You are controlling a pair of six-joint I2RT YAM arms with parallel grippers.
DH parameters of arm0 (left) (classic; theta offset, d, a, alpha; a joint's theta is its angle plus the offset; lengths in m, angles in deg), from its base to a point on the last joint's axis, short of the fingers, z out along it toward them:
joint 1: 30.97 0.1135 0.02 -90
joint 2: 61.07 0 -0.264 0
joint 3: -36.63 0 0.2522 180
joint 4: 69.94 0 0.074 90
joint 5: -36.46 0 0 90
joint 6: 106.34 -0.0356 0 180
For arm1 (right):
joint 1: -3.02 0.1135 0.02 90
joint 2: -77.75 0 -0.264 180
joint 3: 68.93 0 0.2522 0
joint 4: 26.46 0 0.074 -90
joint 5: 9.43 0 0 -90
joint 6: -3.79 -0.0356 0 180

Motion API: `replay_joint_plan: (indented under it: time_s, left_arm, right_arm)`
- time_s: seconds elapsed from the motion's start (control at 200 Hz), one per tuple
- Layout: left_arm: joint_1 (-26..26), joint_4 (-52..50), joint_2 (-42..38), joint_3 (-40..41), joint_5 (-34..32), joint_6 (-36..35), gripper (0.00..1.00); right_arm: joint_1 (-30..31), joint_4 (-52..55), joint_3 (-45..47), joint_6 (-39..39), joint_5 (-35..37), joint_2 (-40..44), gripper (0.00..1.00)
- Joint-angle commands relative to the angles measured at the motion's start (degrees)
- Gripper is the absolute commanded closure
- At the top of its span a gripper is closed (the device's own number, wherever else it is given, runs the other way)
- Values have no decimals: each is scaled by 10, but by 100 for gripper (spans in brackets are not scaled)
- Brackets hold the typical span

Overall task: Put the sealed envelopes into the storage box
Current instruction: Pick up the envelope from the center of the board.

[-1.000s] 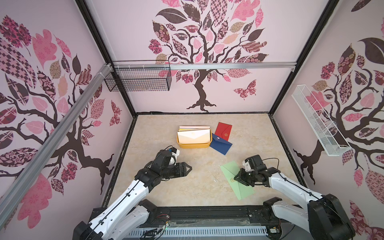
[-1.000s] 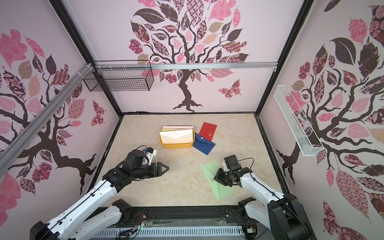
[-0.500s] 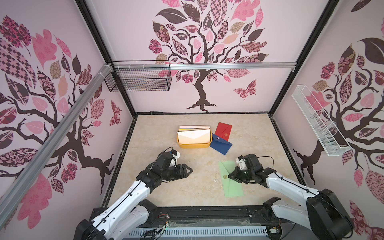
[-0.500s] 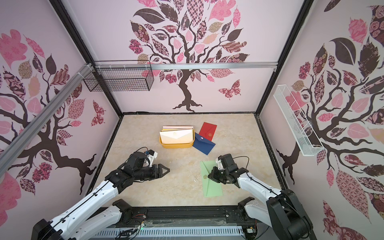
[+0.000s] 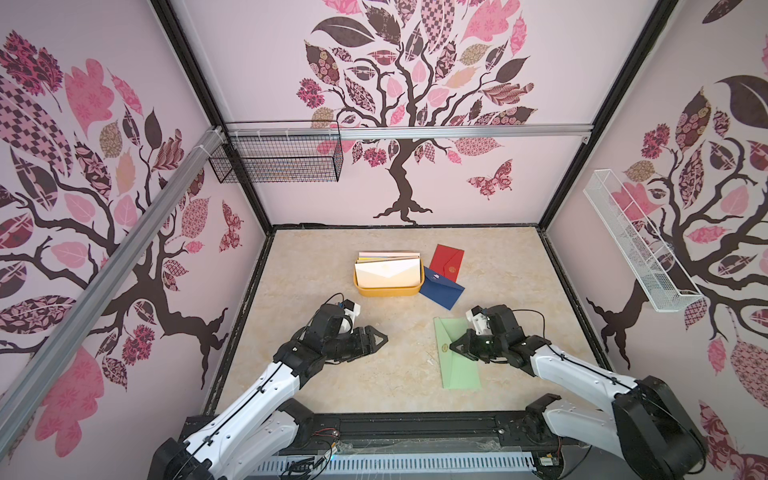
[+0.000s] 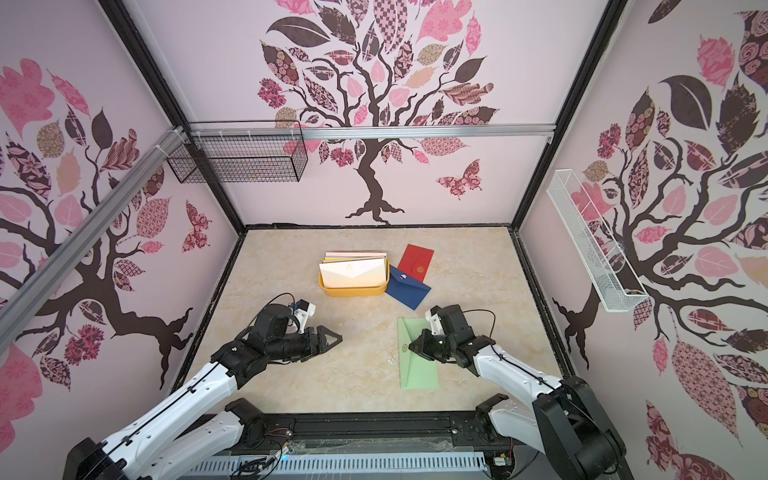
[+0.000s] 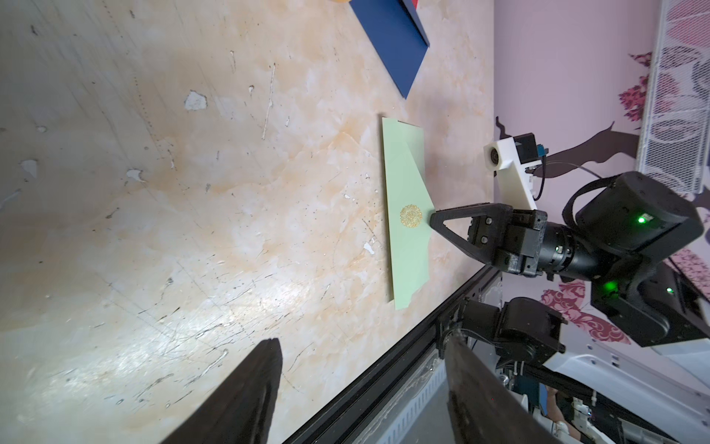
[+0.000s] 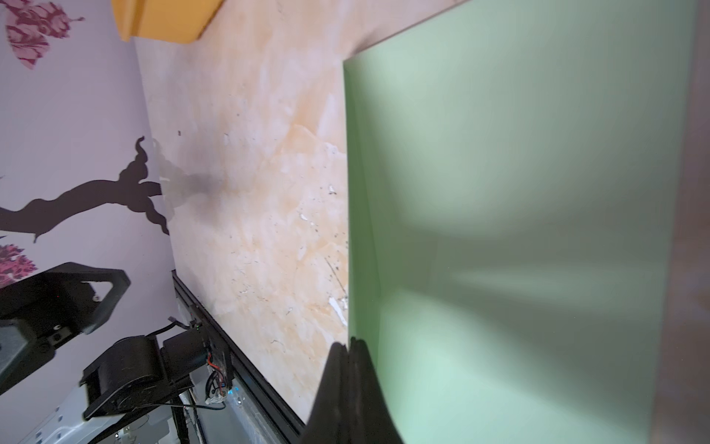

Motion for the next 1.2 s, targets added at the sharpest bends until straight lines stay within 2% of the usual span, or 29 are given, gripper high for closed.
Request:
replay_joint_plan:
  time_s: [0.0,0.175,0.375,0.71,1.075,1.195]
  left_arm:
    - [-1,87,-15,20,27,62,28]
    - [-2,173,-15,36,57,106,27]
    - [-6,244,10,34,91,143,24]
    - [-33,278,51,4,91,148,24]
    - [-67,315,67,1,85,158,35]
    - [-67,315,70,2,83,156,43]
  right_arm:
    - [4,-39,-28,-29,-24,46,100]
    - [9,-59,-50,-79,-43,85,100]
    - [30,-69,-94,-101,-60,93,100]
    - [111,-108,-136,-117,-33,49,100]
    - [145,-148,-158,-131,-27,-4,100]
    - [154,-150,-163,-130,-27,-10,100]
